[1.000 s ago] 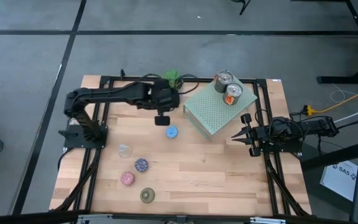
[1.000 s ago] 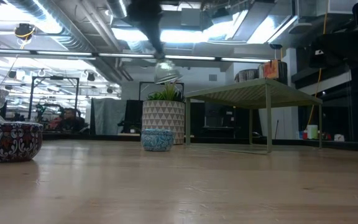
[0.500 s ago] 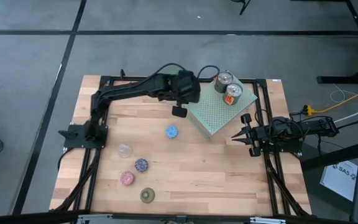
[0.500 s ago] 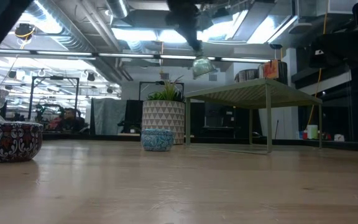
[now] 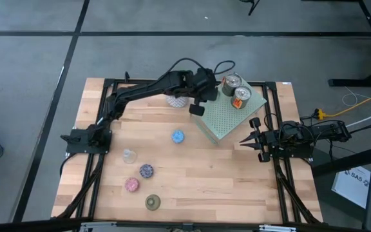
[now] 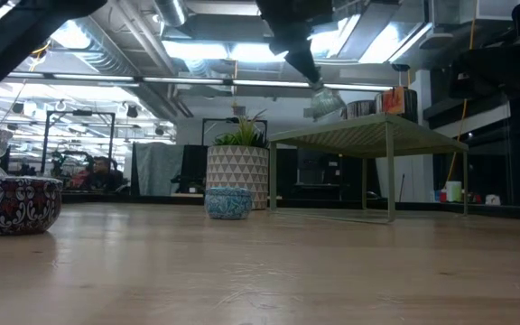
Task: Pick & Place candle stick holders
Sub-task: Put the top green candle holder on the shelf
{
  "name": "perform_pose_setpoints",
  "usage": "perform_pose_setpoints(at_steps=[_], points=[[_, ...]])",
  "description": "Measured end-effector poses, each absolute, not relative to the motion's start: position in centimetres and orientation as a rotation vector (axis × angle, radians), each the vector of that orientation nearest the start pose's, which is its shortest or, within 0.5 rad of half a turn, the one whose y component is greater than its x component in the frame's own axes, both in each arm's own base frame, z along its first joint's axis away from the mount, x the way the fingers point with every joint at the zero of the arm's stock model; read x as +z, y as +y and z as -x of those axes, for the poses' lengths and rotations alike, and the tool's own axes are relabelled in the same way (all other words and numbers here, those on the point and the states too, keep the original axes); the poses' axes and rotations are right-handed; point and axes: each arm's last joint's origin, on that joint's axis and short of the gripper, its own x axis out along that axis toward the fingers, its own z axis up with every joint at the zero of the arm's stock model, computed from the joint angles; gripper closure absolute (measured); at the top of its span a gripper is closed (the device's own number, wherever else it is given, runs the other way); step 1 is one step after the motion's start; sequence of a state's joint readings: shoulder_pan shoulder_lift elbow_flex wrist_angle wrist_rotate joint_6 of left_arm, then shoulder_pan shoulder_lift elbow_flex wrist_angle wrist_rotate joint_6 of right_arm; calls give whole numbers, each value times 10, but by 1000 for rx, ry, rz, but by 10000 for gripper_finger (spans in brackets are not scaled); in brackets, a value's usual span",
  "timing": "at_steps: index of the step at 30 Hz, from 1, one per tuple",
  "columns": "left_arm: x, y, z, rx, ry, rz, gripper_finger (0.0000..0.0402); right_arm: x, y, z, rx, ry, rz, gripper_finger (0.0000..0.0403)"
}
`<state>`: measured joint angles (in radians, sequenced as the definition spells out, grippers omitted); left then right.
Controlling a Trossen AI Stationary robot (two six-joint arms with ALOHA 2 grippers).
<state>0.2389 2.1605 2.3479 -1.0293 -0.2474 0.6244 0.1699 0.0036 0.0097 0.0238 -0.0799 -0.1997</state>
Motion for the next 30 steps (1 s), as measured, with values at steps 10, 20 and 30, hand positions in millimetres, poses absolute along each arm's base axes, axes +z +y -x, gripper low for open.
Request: perform_pose_setpoints(at_steps=[10, 20, 30], points=[[344, 123, -453, 12, 929, -610, 375, 169, 19, -95, 246, -55, 197, 359], [329, 125, -461, -22, 978, -722, 371, 169, 19, -95, 247, -55, 197, 359], [329, 128, -461, -23, 981, -738, 354, 169, 19, -95, 247, -55, 197, 359]])
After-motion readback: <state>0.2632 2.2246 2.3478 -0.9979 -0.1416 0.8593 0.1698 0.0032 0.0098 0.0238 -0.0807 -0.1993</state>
